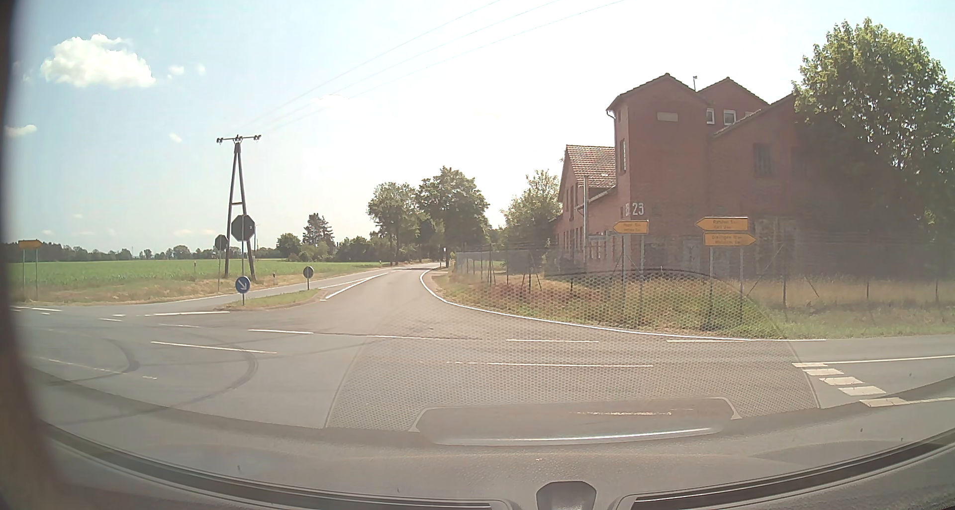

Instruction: Follow the waypoints while adhering to traffic rules and regulations

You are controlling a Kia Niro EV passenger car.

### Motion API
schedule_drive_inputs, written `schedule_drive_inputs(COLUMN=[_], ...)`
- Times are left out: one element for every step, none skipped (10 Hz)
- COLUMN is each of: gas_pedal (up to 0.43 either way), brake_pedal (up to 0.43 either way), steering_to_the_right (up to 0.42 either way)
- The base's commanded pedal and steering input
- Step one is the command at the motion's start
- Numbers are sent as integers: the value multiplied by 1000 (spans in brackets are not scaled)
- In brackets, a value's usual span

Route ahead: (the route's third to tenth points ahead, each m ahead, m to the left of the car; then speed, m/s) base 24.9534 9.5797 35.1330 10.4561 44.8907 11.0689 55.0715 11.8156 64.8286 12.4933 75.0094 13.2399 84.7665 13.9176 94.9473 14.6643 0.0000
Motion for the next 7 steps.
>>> schedule_drive_inputs(gas_pedal=[0, 0, 0, 0, 0, 0, 0], brake_pedal=[360, 360, 354, 360, 360, 360, 360], steering_to_the_right=[-64, -64, -64, -64, -64, -64, -64])
